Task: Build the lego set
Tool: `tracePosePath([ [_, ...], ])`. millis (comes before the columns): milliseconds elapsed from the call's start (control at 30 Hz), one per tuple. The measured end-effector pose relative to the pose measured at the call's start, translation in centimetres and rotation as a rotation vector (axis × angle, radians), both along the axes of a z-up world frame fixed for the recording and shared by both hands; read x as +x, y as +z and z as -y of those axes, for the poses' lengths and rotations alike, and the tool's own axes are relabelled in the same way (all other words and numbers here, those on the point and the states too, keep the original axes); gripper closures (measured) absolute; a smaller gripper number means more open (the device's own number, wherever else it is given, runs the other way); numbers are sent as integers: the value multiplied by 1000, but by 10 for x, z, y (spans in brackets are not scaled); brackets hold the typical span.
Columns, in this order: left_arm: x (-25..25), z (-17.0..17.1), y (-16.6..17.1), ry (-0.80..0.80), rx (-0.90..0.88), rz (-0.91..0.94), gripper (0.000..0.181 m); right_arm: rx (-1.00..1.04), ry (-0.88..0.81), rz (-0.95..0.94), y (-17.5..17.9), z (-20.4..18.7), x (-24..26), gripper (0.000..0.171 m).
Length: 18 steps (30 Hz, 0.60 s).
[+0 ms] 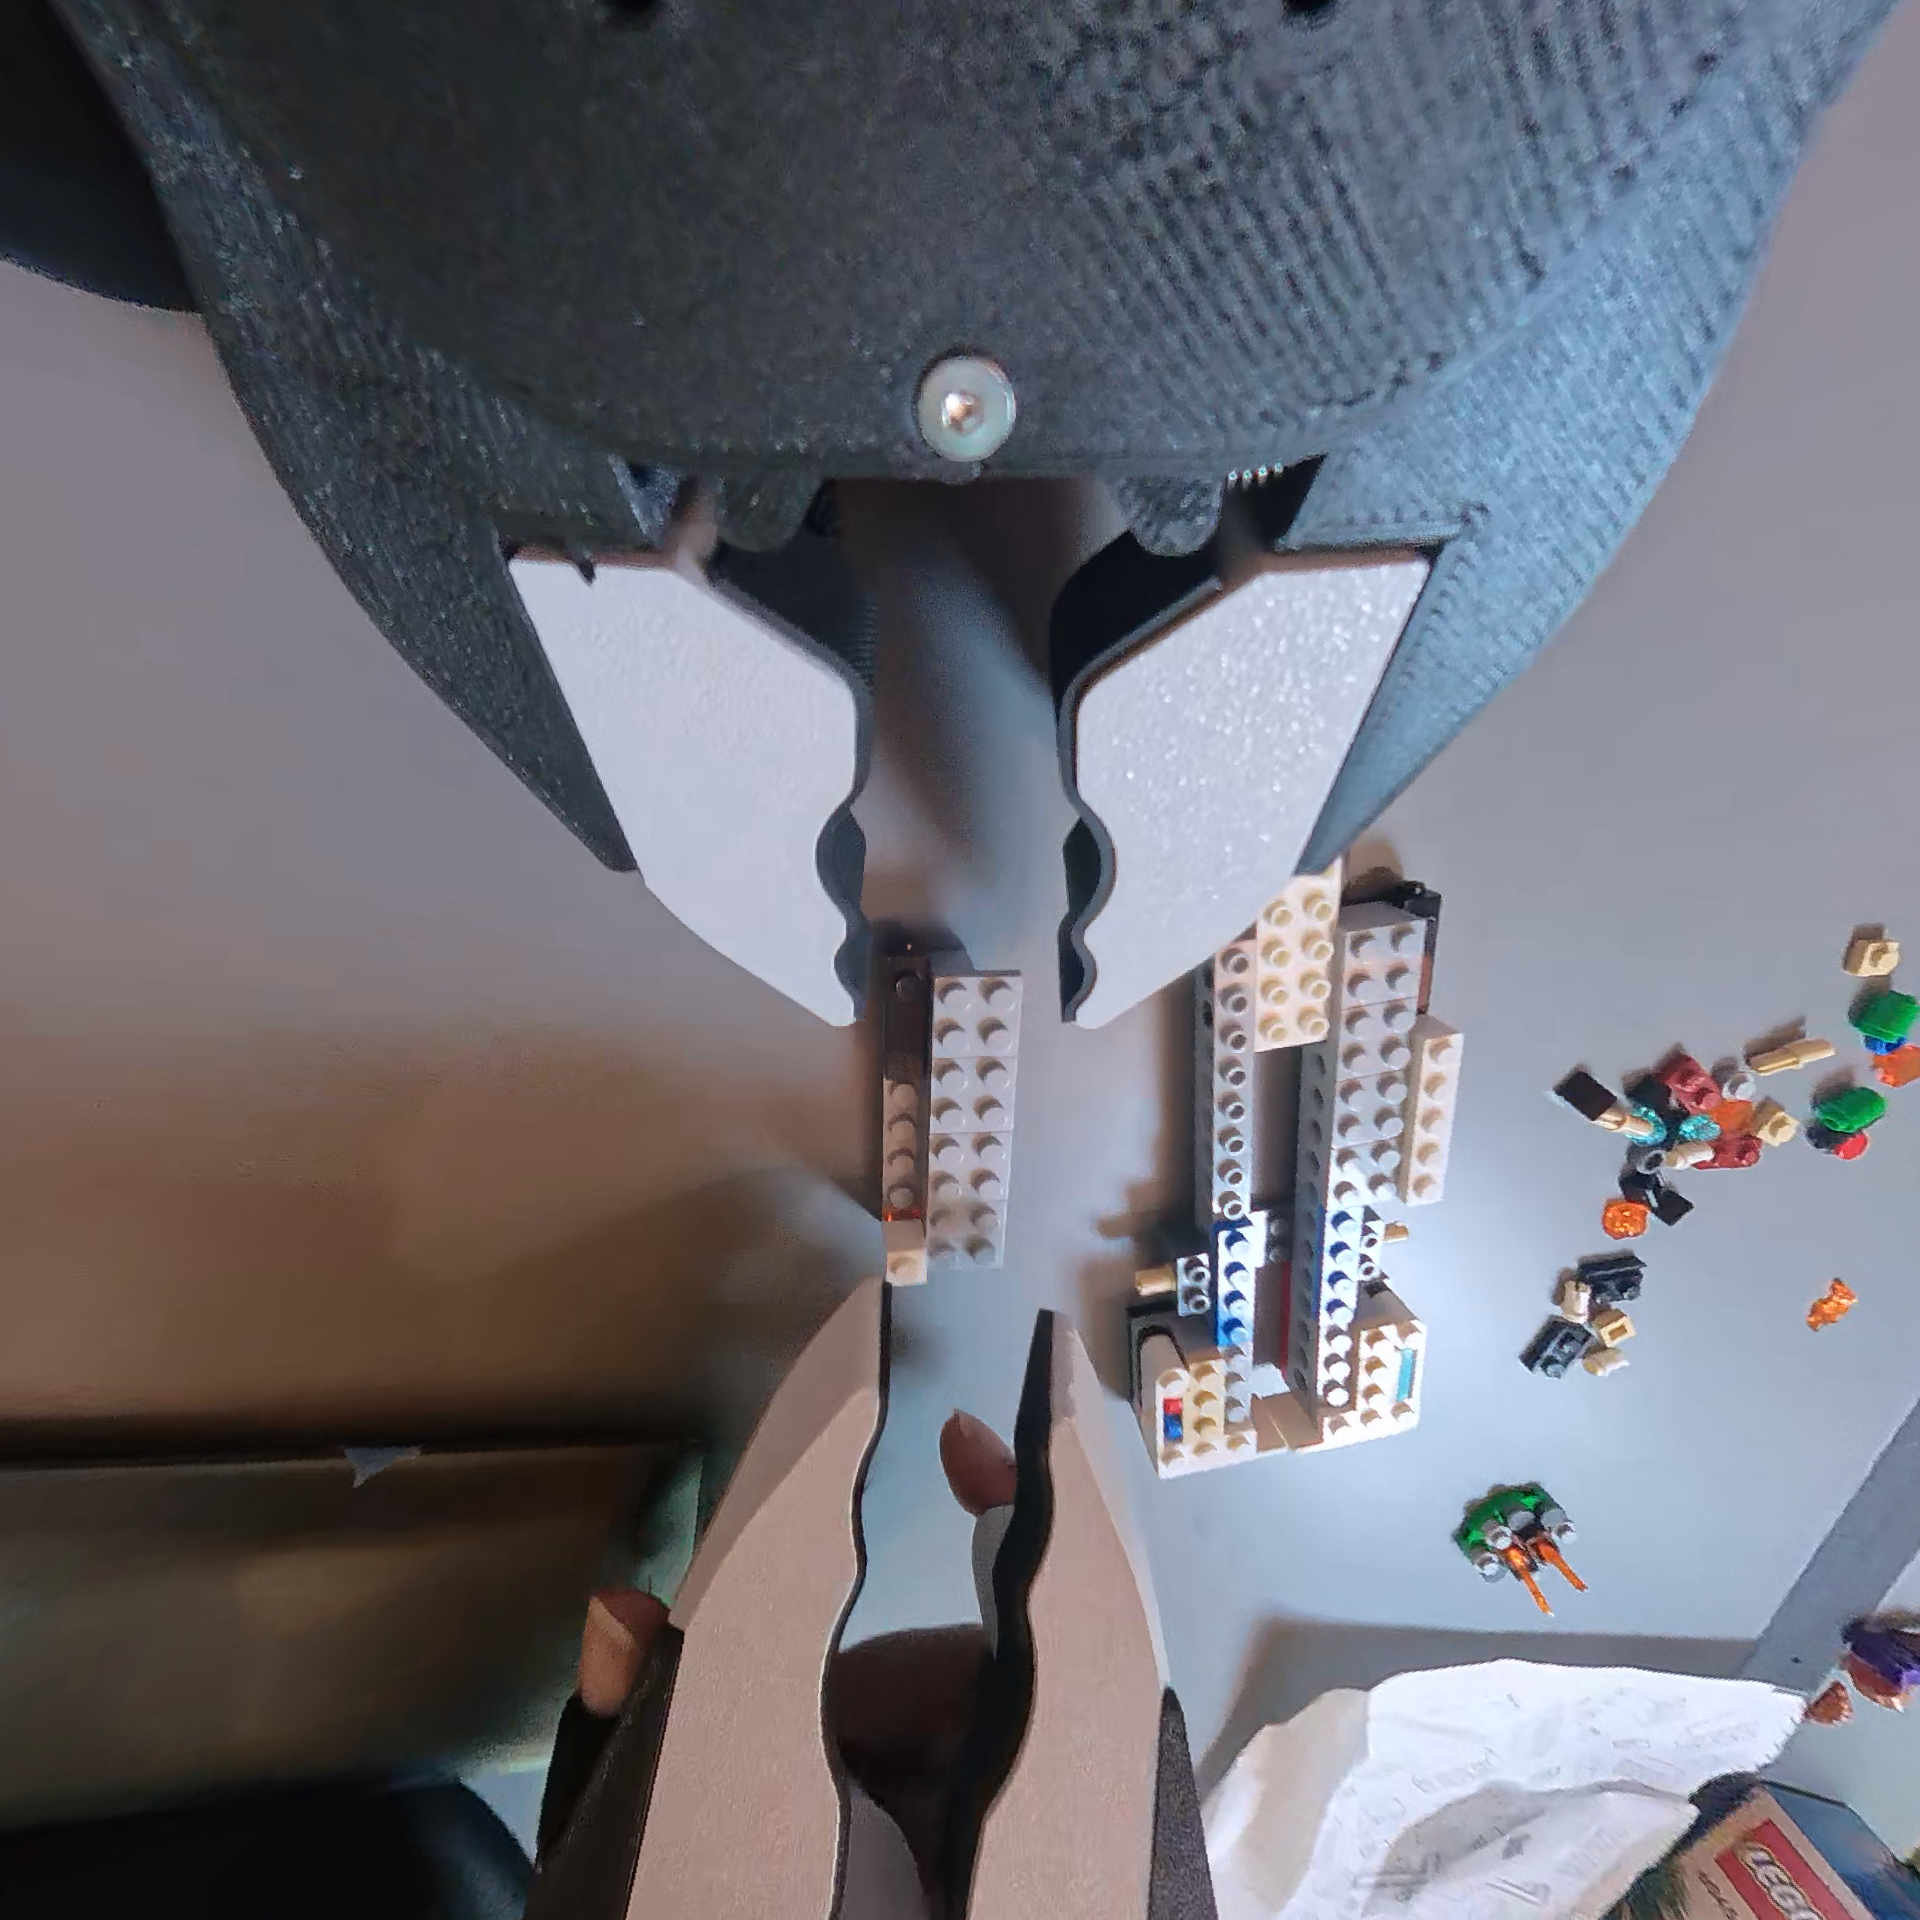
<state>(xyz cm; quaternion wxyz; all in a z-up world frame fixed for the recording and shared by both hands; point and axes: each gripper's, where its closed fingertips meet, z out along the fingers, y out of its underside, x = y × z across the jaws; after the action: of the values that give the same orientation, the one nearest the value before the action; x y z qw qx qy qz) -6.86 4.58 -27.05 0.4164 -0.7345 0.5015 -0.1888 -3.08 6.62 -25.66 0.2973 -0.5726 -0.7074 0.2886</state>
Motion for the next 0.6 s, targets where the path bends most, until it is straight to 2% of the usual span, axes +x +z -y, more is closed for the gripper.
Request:
tracePosePath([
  [33, 0, -1, 4, 7, 7, 25, 146, -17, -12, -38, 6, -2, -2, 142],
  [367, -29, -29, 66, 215, 222, 276, 146, 25, -243, -390, 58, -43, -12, 139],
  [600, -54, -40, 89, 345, 327, 343, 158, 33, -383, -549, 74, -68, -2, 139],
])
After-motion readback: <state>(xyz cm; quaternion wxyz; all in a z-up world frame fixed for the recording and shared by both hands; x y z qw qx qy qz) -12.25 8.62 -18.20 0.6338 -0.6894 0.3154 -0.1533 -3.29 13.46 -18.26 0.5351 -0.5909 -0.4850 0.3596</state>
